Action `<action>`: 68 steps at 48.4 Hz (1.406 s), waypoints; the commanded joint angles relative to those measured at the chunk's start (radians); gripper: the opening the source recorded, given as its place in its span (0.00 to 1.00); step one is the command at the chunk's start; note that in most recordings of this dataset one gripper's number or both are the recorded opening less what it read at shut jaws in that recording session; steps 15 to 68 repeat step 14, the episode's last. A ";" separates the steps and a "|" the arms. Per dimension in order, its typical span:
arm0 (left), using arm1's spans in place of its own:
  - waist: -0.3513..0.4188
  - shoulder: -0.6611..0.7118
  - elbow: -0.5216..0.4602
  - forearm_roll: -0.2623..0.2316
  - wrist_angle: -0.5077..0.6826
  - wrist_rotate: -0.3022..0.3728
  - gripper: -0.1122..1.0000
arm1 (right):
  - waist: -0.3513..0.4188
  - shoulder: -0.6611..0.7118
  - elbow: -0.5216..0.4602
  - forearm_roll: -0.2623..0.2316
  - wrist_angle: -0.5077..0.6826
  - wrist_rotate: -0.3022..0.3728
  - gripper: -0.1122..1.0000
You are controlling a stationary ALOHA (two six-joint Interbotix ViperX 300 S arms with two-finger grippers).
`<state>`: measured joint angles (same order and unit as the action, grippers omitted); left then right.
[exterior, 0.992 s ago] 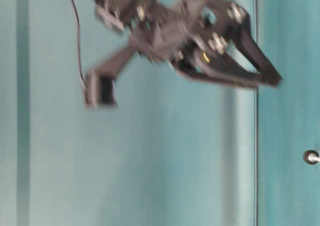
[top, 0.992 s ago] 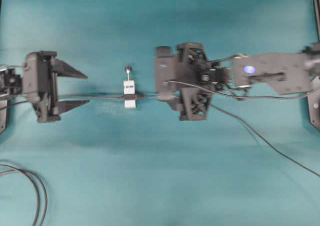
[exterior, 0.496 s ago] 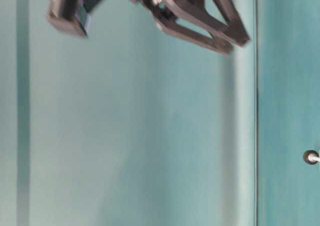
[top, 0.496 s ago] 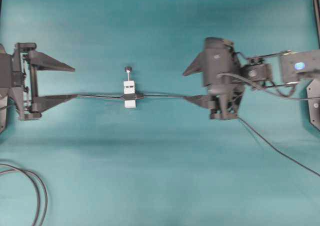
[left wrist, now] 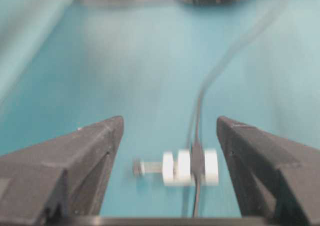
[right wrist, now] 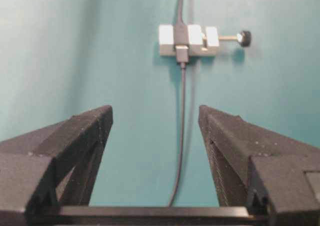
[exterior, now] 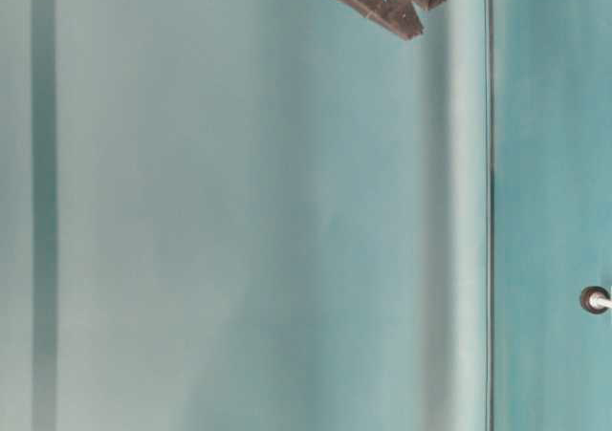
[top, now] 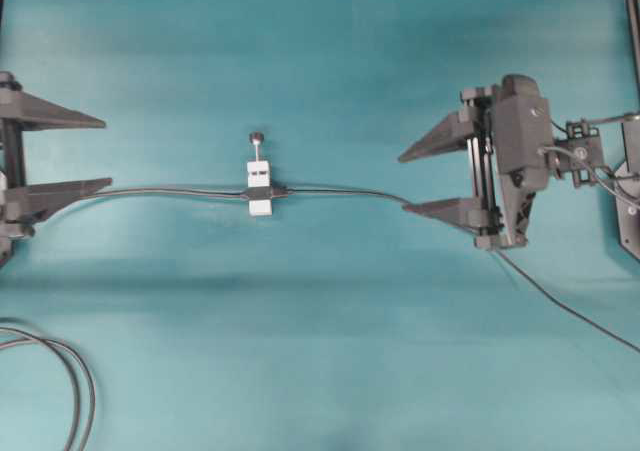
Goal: Insert the USB cable into the female connector supported by the left arm.
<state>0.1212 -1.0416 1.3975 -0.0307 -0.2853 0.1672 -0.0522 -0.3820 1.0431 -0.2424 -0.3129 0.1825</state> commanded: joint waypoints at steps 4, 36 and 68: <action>-0.012 -0.025 0.021 -0.002 -0.158 -0.015 0.83 | 0.006 -0.014 -0.003 0.000 -0.114 -0.002 0.75; -0.052 -0.023 0.015 -0.002 -0.227 -0.014 0.83 | 0.049 -0.035 0.025 0.000 -0.150 -0.008 0.75; -0.052 -0.023 0.015 -0.002 -0.227 -0.014 0.83 | 0.049 -0.035 0.025 0.000 -0.150 -0.008 0.75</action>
